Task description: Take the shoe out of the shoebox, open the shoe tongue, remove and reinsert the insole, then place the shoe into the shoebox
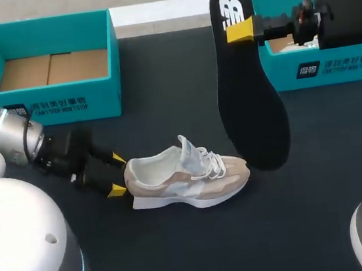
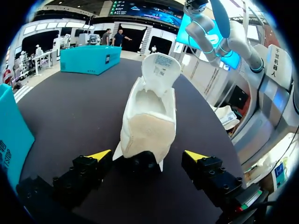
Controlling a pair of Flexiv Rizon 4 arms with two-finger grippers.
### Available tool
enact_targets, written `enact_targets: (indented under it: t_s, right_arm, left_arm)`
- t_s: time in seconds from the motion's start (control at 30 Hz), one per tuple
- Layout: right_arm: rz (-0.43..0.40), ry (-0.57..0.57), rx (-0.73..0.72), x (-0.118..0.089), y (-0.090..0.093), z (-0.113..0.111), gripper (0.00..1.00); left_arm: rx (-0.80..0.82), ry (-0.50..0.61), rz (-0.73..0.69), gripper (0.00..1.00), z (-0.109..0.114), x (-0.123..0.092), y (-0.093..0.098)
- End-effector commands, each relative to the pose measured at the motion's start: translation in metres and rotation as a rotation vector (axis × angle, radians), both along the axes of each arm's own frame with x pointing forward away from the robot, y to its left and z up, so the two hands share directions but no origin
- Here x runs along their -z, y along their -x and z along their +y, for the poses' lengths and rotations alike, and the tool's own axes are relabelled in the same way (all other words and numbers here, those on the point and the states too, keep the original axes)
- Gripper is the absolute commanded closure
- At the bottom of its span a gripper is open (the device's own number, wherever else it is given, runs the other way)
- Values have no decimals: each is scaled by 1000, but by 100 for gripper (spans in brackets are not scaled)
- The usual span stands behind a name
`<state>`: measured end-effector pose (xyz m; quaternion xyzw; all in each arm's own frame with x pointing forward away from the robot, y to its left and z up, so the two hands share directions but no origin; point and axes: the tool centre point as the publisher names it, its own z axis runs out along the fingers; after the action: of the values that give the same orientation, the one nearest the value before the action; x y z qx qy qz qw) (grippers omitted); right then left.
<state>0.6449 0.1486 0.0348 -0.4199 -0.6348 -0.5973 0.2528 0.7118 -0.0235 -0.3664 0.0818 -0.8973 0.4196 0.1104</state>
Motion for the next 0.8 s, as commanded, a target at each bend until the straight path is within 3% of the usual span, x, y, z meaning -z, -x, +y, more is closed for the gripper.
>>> enact_targets:
  t_s: [0.03,0.3,0.53,0.8]
  right_arm:
    - [2,2,1,0,-2,3,100]
    - [2,2,1,0,-2,3,100]
    - [2,2,1,0,-2,3,100]
    - [2,2,1,0,-2,3,100]
  left_arm:
    - [12,-50,3,0,5,-18,2]
    - [12,-50,3,0,5,-18,2]
    - [-36,-326,23,0,1,-39,3]
    - [-22,-489,12,0,1,-49,-1]
